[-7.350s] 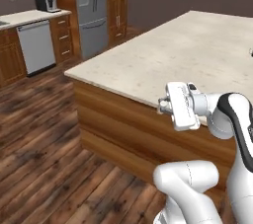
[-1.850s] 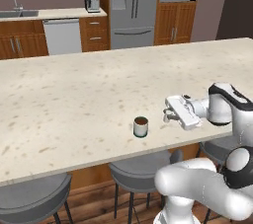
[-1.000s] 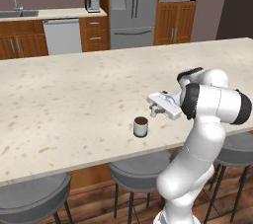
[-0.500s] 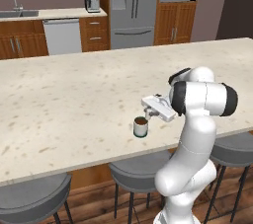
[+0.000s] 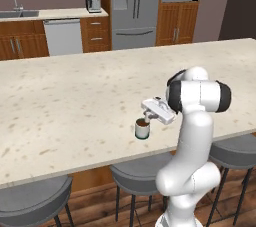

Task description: Pick up the marshmallow and place it in the cup of hot chocolate on the dining counter.

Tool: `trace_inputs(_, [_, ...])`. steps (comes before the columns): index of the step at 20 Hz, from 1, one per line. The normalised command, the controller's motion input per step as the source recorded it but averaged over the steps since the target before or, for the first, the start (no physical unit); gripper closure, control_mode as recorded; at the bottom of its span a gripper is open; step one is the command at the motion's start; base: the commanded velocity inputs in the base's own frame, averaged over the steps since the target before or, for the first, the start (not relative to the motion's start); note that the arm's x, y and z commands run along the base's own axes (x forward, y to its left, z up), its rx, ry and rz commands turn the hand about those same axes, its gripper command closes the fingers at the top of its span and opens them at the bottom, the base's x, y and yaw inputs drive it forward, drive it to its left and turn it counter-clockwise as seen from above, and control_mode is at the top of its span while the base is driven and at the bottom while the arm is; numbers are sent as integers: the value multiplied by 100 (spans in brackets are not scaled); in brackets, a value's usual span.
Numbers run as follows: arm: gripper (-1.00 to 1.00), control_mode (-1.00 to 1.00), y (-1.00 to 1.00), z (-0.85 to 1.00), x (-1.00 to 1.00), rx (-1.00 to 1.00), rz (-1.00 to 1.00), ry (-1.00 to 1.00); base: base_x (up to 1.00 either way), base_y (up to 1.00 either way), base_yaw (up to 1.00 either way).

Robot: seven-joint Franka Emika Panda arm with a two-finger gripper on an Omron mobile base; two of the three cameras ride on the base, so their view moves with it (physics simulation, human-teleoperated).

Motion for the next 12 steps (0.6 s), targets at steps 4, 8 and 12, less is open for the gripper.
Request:
trace_inputs(4, [100,-100,0,-27,12,-1,0,0,0,0,0])
trace_inputs(8, [100,-100,4,-27,23,-3,0,0,0,0,0])
trace_inputs(12, [100,-100,15,-21,32,-3,0,0,0,0,0])
